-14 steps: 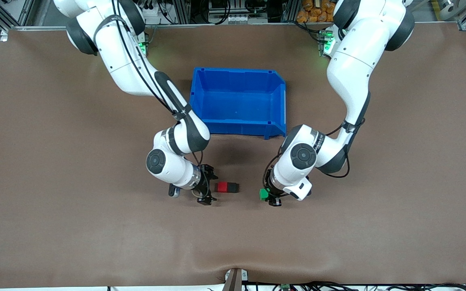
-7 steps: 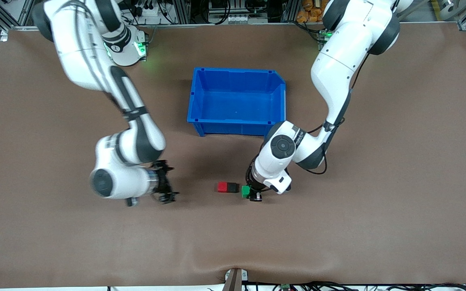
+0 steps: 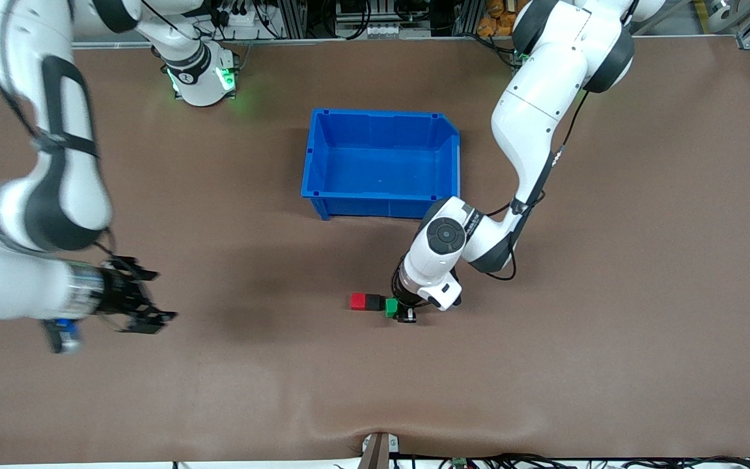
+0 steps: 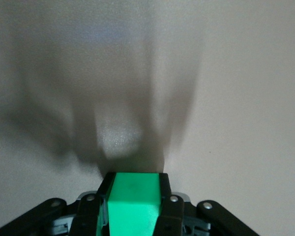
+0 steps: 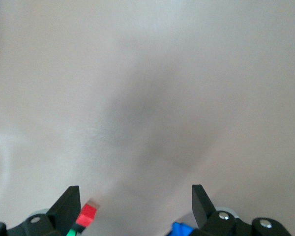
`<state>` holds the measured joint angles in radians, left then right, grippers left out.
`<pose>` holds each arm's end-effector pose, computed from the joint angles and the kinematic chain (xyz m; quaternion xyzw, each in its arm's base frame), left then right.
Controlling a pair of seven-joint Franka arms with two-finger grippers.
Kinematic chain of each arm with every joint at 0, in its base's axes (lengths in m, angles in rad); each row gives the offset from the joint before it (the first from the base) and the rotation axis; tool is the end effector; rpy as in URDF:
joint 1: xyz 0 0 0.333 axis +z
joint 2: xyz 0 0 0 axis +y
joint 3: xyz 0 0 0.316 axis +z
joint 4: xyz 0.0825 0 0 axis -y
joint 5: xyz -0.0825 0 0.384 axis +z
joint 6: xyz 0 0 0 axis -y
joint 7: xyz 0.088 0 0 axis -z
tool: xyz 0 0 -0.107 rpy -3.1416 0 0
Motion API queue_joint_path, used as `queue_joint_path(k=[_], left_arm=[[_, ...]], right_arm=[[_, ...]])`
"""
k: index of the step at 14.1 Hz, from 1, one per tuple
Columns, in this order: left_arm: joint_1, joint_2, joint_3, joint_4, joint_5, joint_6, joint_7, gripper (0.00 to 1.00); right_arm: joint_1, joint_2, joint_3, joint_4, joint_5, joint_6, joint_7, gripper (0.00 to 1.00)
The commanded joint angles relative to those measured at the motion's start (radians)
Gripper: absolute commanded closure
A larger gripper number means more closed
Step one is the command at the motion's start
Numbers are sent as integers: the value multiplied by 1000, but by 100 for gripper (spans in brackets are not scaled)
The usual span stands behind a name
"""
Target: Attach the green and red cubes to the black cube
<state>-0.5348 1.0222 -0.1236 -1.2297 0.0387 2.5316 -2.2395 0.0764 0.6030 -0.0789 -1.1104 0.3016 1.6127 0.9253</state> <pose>0.6323 -0.4529 0.1747 0.6797 0.7186 -0.0172 0.1459 0.7158 0.0446 0.4624 -0.8824 0.4504 0.1010 0.0918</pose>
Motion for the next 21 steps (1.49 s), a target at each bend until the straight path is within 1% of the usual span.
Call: queue_joint_path(k=[1,3,5,6,8,9,10,11,12,13,14,15,16,17,19,20,21], left_arm=[[-27,27,18,30,-5,0,-28,100],[-31,25,18,22,-6,-14,-26,100],[-31,25,16,22,-5,-19,-23,100],[-31,25,15,22,-5,-19,-23,100],[-39,24,13,22,-3,-19,-23,100],[-39,24,13,22,-3,-19,-22,100],[-39,24,13,22,-3,-19,-22,100],[-40,24,13,22,-3,-19,-20,100],[-43,24,13,22,-3,-19,-20,100],[-45,24,13,22,-3,-19,-19,100],[-45,24,13,22,1,-19,-17,82],[-45,24,15,21,7,-19,-15,26],[-56,24,15,21,10,-19,-17,0],[-63,21,18,16,15,-19,-15,0],[-63,13,21,15,17,-19,-14,0],[-62,6,22,13,17,-20,-6,0],[-57,-7,24,10,17,-30,-5,0]], right_arm=[[-62,-104,19,-28,-50,-63,-165,0],[-88,-173,22,-29,-105,-126,-358,0],[-96,-224,21,-32,-186,-198,-597,0],[-105,-250,22,-32,-218,-232,-681,0],[-127,-308,24,-52,-220,-247,-797,0],[-136,-343,24,-75,-220,-254,-910,0],[-141,-392,19,-132,-220,-251,-1021,0],[-144,-446,2,-205,-217,-235,-1067,0],[-139,-503,-18,-283,-213,-203,-1069,0],[-136,-567,-22,-378,-213,-154,-1069,0],[-132,-628,-21,-469,-219,-96,-1069,0],[-127,-669,-19,-515,-220,-82,-1069,0],[-125,-670,-19,-513,-222,-88,-1066,0],[-125,-664,-19,-476,-220,-86,-1076,0],[-130,-635,-22,-320,-228,-132,-1073,0],[-127,-628,-21,-292,-230,-134,-1071,0],[-122,-627,-18,-290,-242,-137,-1068,0]])
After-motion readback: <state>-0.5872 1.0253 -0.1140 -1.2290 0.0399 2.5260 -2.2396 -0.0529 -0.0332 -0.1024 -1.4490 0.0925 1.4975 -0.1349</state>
